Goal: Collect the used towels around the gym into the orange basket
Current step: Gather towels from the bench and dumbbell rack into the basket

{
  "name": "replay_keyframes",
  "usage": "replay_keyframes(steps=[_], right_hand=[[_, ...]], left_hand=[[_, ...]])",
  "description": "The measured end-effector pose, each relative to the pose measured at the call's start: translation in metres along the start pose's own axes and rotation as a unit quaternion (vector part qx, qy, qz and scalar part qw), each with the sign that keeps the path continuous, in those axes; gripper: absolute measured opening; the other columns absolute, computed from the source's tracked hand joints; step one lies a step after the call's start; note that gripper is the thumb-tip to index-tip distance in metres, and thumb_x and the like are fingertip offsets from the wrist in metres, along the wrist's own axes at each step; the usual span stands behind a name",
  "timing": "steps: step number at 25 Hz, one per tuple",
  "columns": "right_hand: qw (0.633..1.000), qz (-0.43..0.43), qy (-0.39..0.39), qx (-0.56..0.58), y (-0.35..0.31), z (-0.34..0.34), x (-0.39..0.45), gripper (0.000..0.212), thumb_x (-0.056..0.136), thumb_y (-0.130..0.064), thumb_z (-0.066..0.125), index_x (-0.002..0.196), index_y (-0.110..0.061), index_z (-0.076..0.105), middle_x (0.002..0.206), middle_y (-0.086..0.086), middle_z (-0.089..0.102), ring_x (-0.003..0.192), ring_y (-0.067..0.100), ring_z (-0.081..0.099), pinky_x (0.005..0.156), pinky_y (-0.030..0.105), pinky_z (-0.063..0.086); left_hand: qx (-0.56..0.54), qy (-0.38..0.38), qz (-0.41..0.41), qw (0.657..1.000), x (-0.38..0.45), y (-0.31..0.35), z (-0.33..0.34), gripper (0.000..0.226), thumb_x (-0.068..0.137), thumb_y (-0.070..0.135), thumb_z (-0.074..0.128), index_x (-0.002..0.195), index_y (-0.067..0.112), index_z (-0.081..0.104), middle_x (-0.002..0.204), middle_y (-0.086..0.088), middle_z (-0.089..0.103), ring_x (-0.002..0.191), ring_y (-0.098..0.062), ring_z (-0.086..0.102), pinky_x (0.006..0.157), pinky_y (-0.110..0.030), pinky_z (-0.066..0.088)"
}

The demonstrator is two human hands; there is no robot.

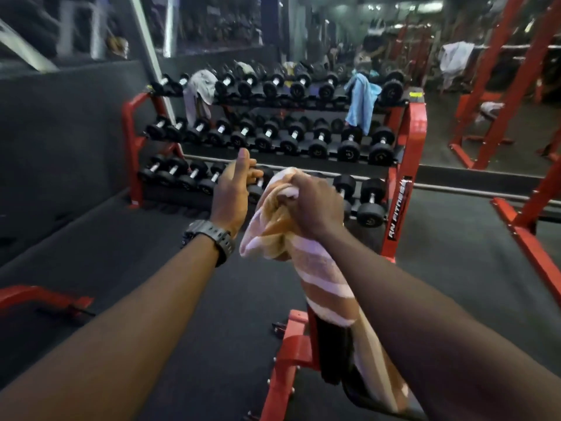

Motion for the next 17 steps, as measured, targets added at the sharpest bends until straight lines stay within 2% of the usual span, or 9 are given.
replay_keyframes(steps=[2,5,7,10,14,17], right_hand=[[0.998,0.001,0.014,0.061,-0.041,-0.023,0.024,0.037,0.083,-0.057,0.063,0.110,-0.033,0.070,0.102,0.005,0.074,0.094,0.035,0.069,0.071,0.039,0.051],[0.991,-0.032,0.027,0.131,-0.104,-0.043,0.042,0.045,0.077,-0.068,0.067,0.105,-0.033,0.070,0.098,0.003,0.076,0.095,0.034,0.069,0.075,0.041,0.055],[0.984,-0.064,0.031,0.165,-0.148,-0.043,0.043,0.046,0.075,-0.068,0.068,0.105,-0.033,0.071,0.097,0.001,0.076,0.095,0.031,0.070,0.075,0.039,0.055],[0.969,-0.123,0.025,0.214,-0.238,-0.036,0.027,0.046,0.075,-0.066,0.068,0.106,-0.032,0.071,0.096,-0.002,0.077,0.092,0.028,0.071,0.072,0.036,0.054],[0.937,-0.210,0.002,0.278,-0.377,-0.016,-0.016,0.046,0.073,-0.066,0.068,0.103,-0.031,0.069,0.094,-0.001,0.077,0.091,0.030,0.070,0.073,0.037,0.055],[0.916,-0.250,-0.042,0.310,-0.485,0.017,-0.064,0.047,0.072,-0.067,0.067,0.109,-0.037,0.067,0.098,-0.003,0.077,0.094,0.029,0.071,0.074,0.037,0.053]], left_hand=[[0.010,0.042,0.032,0.999,0.007,0.031,-0.041,0.075,0.082,0.078,0.034,0.115,0.019,0.067,0.103,0.001,0.075,0.097,-0.010,0.068,0.087,-0.033,0.048],[0.036,0.106,0.067,0.992,0.007,0.066,-0.112,0.071,0.076,0.083,0.035,0.103,0.026,0.068,0.102,0.000,0.075,0.097,-0.014,0.068,0.086,-0.035,0.048],[0.057,0.148,0.080,0.984,0.000,0.081,-0.160,0.067,0.075,0.084,0.035,0.096,0.030,0.068,0.100,0.000,0.076,0.098,-0.018,0.068,0.088,-0.040,0.049],[0.068,0.217,0.094,0.969,-0.025,0.095,-0.250,0.061,0.087,0.075,0.037,0.102,0.025,0.067,0.099,0.002,0.075,0.095,-0.013,0.067,0.086,-0.037,0.049],[0.091,0.309,0.086,0.943,-0.084,0.096,-0.386,0.067,0.072,0.082,0.038,0.096,0.027,0.068,0.098,0.000,0.076,0.092,-0.011,0.068,0.087,-0.036,0.050],[0.120,0.383,0.065,0.913,-0.151,0.083,-0.503,0.066,0.071,0.082,0.038,0.095,0.028,0.068,0.097,-0.001,0.076,0.091,-0.011,0.068,0.086,-0.034,0.050]])
Point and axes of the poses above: each hand's wrist, its own x-axis towards the middle knuckle, its own z-axis out of the palm, y = z × x, the point moved 3 cm from there along x, towards the middle knuckle
